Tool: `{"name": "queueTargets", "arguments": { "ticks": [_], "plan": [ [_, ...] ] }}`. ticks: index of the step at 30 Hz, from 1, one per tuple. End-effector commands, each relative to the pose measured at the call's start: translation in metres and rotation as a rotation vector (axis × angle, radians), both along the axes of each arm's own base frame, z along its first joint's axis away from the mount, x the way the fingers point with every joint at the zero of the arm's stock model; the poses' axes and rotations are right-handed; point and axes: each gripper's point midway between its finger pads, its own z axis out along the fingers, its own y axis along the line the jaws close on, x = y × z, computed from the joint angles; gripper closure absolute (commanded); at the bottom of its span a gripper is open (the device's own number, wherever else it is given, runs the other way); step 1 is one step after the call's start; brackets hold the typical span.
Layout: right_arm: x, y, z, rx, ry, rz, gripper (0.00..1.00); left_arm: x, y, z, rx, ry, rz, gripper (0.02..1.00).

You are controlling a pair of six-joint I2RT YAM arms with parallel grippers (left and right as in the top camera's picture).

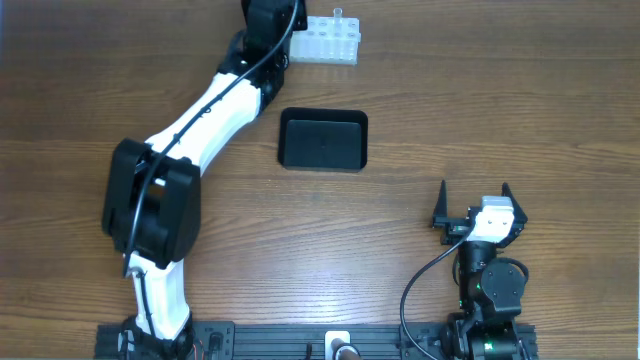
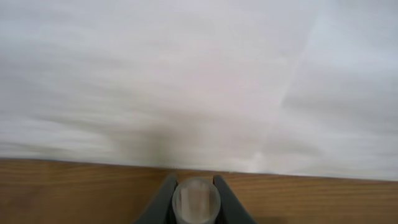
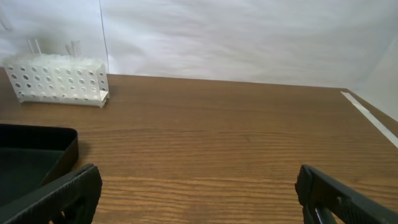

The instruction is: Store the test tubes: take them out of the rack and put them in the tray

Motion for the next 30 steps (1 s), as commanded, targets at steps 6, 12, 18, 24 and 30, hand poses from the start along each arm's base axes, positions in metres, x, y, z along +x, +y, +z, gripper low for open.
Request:
{"name": "queueTargets", "arguments": {
  "ticks": [6,12,18,24,30],
  "plan": [
    [0.0,-0.003,-0.003,-0.002,0.005,-0.015,0.009,-0.062,0.006,0.024,-0.037,0.21,0.013,0.976],
    [0.0,-0.003,-0.003,-0.002,0.006,-0.015,0.009,-0.115,0.009,-0.04,-0.051,0.521,0.092,0.976],
    [0.0,-0.003,-0.003,-0.002,0.005,-0.015,0.007,-0.122,-0.005,-0.086,-0.074,0.617,0.137,0.978],
    [0.0,-0.003,-0.003,-0.002,0.006,-0.015,0.007,-0.137,-0.012,-0.13,-0.144,0.752,0.189,0.978],
    [0.0,-0.003,-0.003,-0.002,0.005,-0.015,0.009,-0.146,-0.014,-0.159,-0.121,0.838,0.186,0.978]
  ]
}}
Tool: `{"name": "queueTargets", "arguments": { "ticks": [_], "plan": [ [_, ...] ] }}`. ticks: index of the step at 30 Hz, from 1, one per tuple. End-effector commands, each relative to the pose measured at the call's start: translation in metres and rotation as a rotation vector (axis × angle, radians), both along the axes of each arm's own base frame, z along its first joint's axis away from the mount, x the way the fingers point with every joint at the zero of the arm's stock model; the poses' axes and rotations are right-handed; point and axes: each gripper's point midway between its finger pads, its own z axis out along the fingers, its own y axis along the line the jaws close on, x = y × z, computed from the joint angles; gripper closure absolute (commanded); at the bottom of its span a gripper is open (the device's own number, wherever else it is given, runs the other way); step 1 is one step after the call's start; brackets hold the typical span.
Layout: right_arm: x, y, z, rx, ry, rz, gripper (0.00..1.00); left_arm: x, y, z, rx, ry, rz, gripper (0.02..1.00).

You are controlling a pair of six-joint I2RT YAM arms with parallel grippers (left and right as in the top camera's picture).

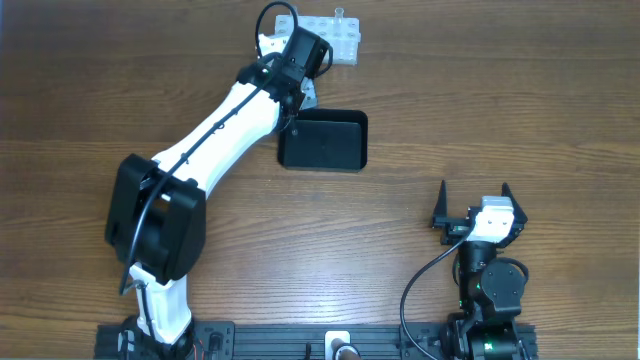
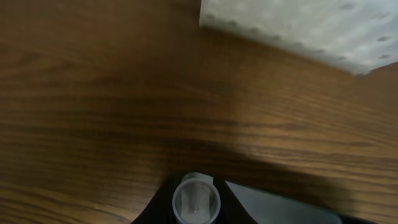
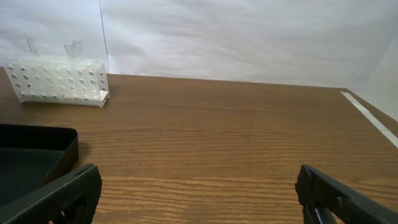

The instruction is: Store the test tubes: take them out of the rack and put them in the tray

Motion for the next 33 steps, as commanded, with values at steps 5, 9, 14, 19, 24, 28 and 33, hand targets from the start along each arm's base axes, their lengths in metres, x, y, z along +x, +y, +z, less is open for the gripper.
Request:
{"name": "queueTargets", "arguments": {
  "ticks": [5,9,14,19,24,28,33],
  "plan": [
    [0.0,-0.003,-0.002,-0.002,0.005,-0.015,0.009,-0.008,-0.01,-0.026,-0.018,0.065,0.004,0.98],
    [0.0,-0.003,-0.002,-0.002,0.005,-0.015,0.007,-0.011,-0.013,-0.029,-0.007,0.076,-0.013,0.98],
    [0.0,-0.003,-0.002,-0.002,0.005,-0.015,0.009,-0.014,-0.013,-0.04,0.007,0.1,-0.016,0.98],
    [0.0,-0.003,-0.002,-0.002,0.005,-0.015,0.009,-0.015,-0.013,-0.045,0.014,0.11,-0.018,0.98],
    [0.0,-0.003,-0.002,-0.002,0.005,-0.015,0.009,-0.015,-0.014,-0.045,0.02,0.11,-0.036,0.976],
    [0.0,-0.003,-0.002,-0.002,0.005,-0.015,0.009,-0.015,-0.015,-0.045,0.023,0.109,-0.042,0.945],
    [0.0,-0.003,-0.002,-0.002,0.005,-0.015,0.007,-0.015,-0.014,-0.046,0.023,0.11,-0.041,0.855]
  ]
}}
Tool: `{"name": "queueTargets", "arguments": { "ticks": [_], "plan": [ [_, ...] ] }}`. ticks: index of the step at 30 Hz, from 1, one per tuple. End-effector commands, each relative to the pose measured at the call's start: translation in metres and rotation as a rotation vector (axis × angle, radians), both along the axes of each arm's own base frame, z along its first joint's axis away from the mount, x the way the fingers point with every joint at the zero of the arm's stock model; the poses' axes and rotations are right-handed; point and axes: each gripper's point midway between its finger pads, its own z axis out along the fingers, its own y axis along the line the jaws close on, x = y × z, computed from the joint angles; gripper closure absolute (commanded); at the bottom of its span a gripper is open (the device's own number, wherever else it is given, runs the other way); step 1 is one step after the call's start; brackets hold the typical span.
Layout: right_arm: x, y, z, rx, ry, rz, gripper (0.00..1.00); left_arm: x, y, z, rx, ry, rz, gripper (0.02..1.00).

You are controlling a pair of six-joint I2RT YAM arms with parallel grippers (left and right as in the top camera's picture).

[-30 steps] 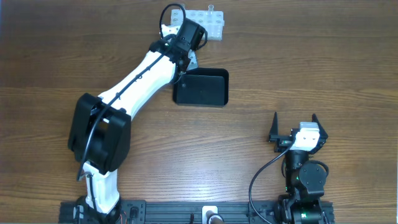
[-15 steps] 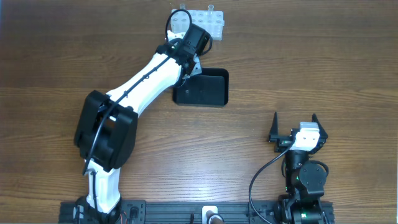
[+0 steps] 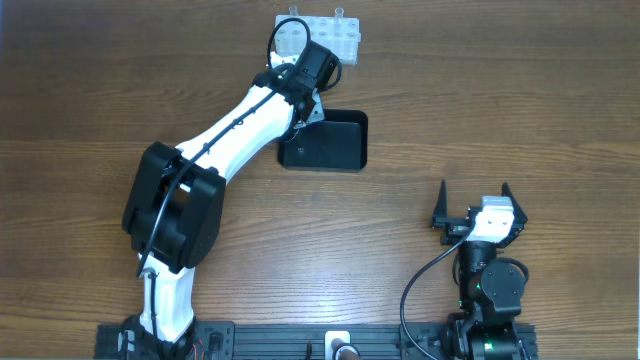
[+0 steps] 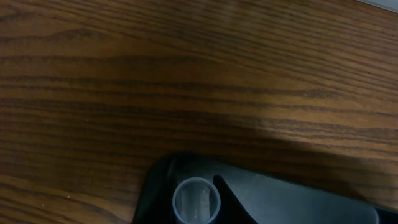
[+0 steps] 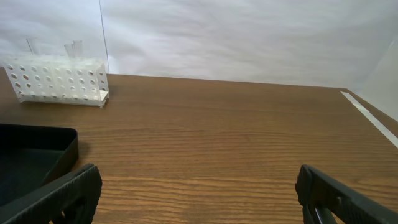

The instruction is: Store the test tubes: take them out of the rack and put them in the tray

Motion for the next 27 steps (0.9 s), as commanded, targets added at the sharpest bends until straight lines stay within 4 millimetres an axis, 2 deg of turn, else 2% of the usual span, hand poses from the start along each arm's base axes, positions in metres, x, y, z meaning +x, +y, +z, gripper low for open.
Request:
{"name": "queueTargets", "arguments": {
  "ticks": [1,6,18,22,27],
  "plan": [
    [0.0,-0.003,-0.002,-0.002,0.005,-0.015,0.009,-0.002,-0.002,-0.008,0.009,0.018,-0.019,0.844],
    [0.0,-0.003,-0.002,-0.002,0.005,-0.015,0.009,-0.002,-0.002,-0.008,0.008,0.018,-0.019,0.739],
    [0.0,-0.003,-0.002,-0.002,0.005,-0.015,0.007,0.002,0.0,-0.005,0.018,-0.006,-0.01,0.737],
    [0.0,-0.003,-0.002,-0.002,0.005,-0.015,0.009,0.02,0.008,0.006,0.061,-0.096,0.026,0.709],
    [0.0,-0.003,-0.003,-0.002,0.005,-0.015,0.009,0.058,0.022,0.048,0.093,-0.278,0.115,0.717]
  ]
}}
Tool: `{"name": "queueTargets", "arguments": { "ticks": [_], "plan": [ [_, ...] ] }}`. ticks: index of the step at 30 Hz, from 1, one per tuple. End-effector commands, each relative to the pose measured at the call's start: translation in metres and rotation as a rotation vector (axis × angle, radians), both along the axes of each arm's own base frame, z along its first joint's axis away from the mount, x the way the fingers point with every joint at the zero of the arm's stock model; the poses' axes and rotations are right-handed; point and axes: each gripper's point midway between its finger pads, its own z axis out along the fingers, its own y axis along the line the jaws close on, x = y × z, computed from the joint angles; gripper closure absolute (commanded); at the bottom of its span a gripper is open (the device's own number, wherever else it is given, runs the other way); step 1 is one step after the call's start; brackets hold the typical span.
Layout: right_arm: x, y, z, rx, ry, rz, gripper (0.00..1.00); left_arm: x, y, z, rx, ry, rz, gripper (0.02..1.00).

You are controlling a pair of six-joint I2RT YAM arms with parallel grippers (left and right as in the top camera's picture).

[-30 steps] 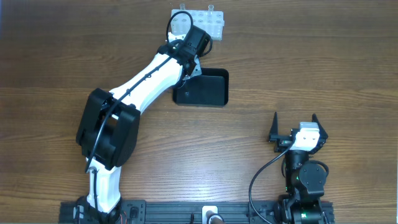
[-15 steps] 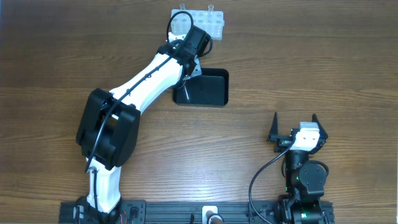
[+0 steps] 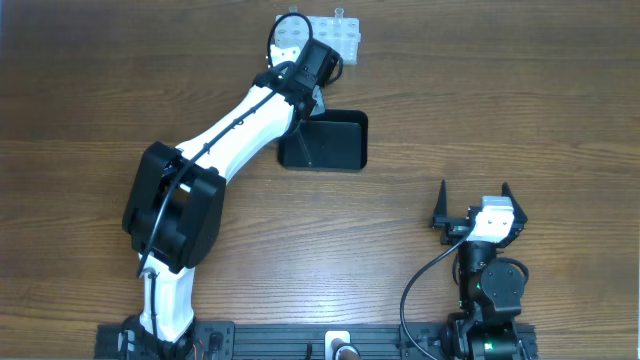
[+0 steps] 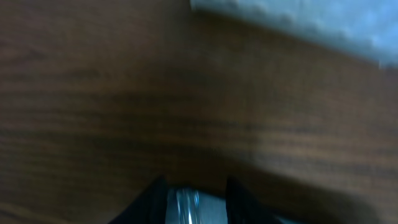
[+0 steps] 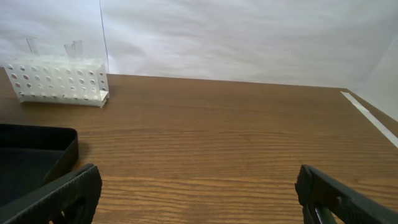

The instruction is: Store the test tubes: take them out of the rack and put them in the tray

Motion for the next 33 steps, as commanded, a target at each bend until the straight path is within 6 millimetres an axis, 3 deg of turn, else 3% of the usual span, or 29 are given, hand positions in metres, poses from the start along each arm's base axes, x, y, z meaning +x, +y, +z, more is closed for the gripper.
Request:
{"name": "queueTargets", "arguments": {
  "ticks": [1,5,8,14,23,33],
  "plan": [
    [0.0,-0.003,-0.002,-0.002,0.005,-0.015,0.009,0.041,0.021,0.041,0.061,-0.187,0.102,0.717],
    [0.0,-0.003,-0.002,-0.002,0.005,-0.015,0.009,0.075,0.031,0.074,0.029,-0.354,0.155,0.619],
    [0.0,-0.003,-0.002,-0.002,0.005,-0.015,0.007,0.092,0.032,0.081,0.0,-0.425,0.161,0.531],
    [0.0,-0.003,-0.002,-0.002,0.005,-0.015,0.007,0.117,0.032,0.07,-0.035,-0.497,0.162,0.459],
    [0.0,-0.003,-0.002,-0.002,0.005,-0.015,0.009,0.15,0.007,0.06,0.042,-0.508,-0.025,0.432],
    [0.0,-0.003,-0.002,-0.002,0.005,-0.015,0.009,0.162,-0.002,0.06,0.066,-0.512,-0.087,0.424]
  ]
}}
